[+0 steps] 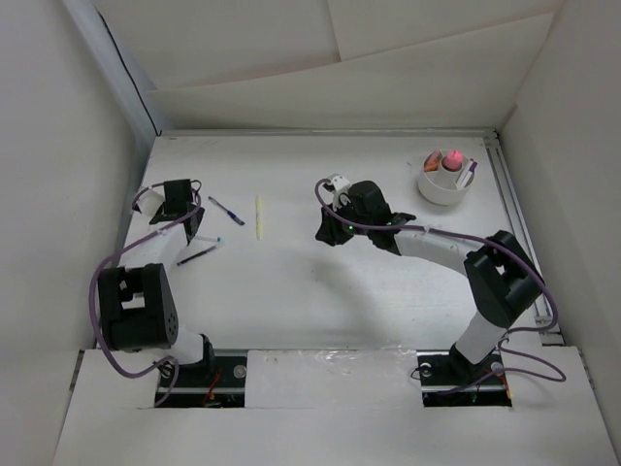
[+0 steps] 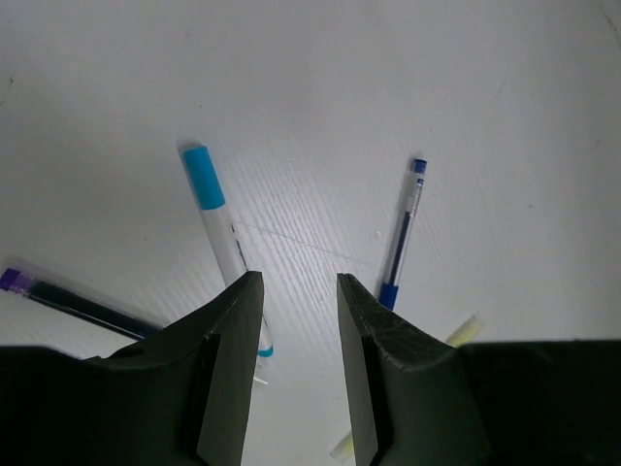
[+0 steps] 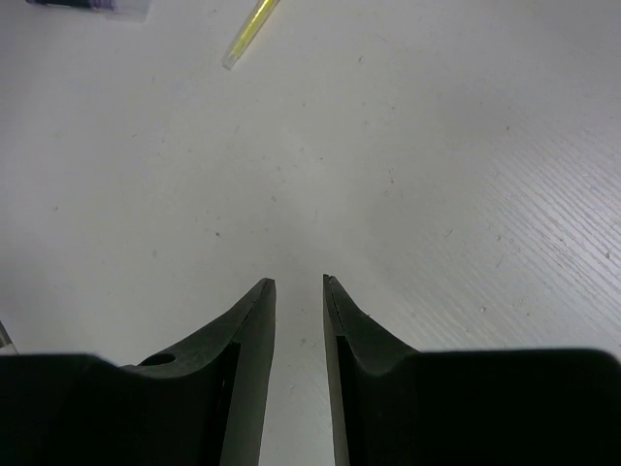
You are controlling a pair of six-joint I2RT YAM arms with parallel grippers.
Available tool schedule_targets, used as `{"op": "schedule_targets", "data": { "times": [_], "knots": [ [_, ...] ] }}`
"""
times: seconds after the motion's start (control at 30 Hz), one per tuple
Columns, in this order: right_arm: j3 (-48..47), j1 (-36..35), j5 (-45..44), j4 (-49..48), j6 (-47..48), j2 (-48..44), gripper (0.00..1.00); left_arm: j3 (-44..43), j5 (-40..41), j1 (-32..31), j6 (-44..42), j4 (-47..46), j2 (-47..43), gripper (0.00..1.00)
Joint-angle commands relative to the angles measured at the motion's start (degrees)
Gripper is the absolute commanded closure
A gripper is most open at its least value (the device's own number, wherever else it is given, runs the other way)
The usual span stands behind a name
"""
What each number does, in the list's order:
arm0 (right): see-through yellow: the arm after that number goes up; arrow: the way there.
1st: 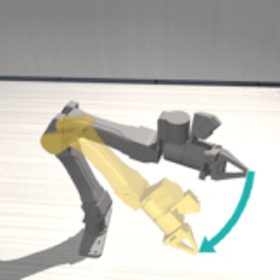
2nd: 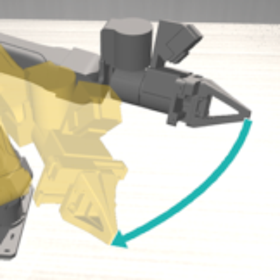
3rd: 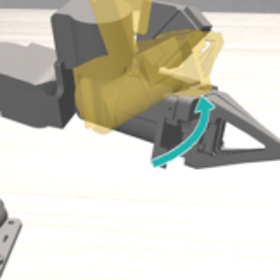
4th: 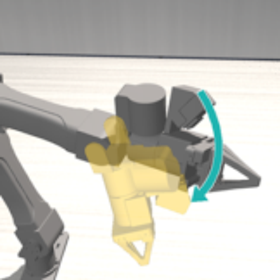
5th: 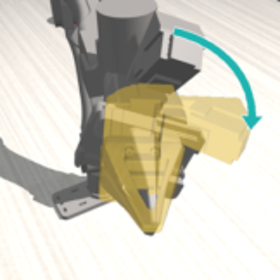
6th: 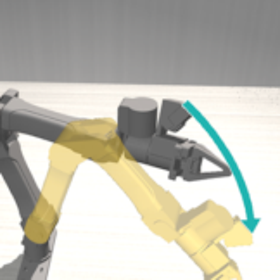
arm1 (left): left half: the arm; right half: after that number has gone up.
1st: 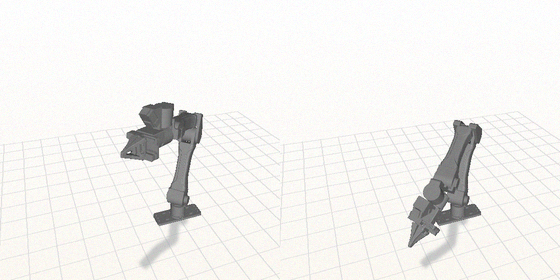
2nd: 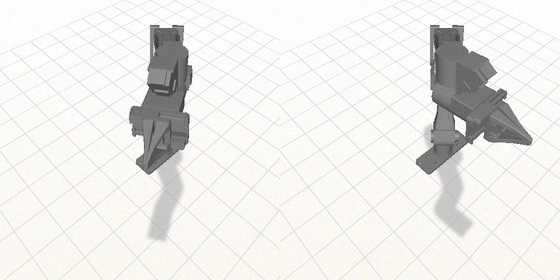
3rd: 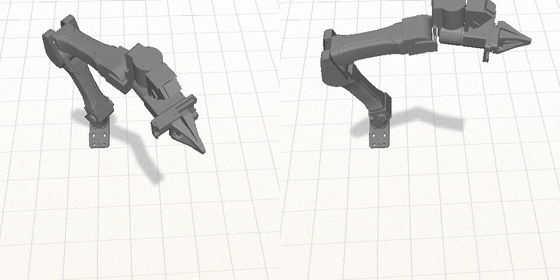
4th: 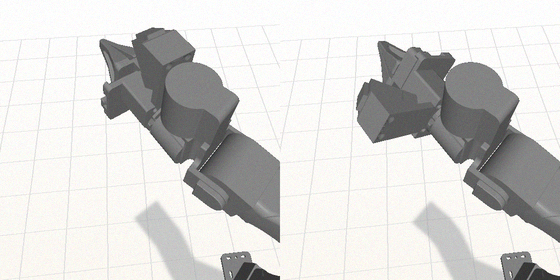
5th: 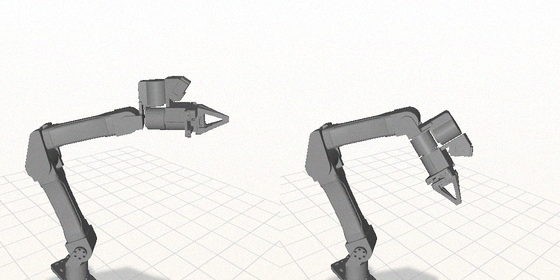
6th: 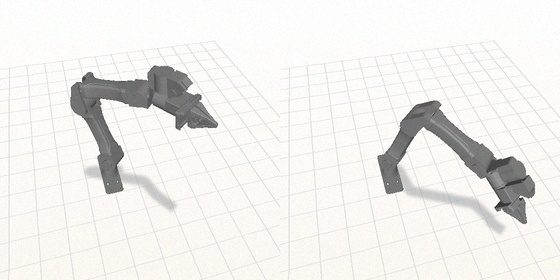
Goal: Sort the stationery into containers
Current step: Pick up the pen from the center of the board.
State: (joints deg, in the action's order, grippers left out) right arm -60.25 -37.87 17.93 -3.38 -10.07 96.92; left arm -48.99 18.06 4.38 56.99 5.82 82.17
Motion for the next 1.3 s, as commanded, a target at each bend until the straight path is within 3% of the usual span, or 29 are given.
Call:
{"op": "schedule_targets", "data": {
  "times": [0.0, 0.17, 1.03, 1.27],
  "knots": [
    [-1.7, 0.2, 1.1, -1.2, 0.2, -2.8, 0.68, -2.4, 1.2, 1.8, 0.5, 3.5, 3.2, 0.67],
    [-1.7, 0.7, 1.1, -1.2, 0.2, -3.3, 0.66, -2.4, -1.5, 5.0, 0.5, 2.2, 6.5, 0.69],
    [-1.2, 1.2, 1.8, -1.2, 0.2, -3.9, 0.66, -8.0, 0.5, 5.6, -2.2, 4.0, 16.8, 0.78],
    [-1.2, 1.2, 1.8, -1.2, 0.2, -4.5, 0.66, -9.0, -0.7, 5.6, -2.2, 2.6, 19.2, 1.00]
  ]
}}
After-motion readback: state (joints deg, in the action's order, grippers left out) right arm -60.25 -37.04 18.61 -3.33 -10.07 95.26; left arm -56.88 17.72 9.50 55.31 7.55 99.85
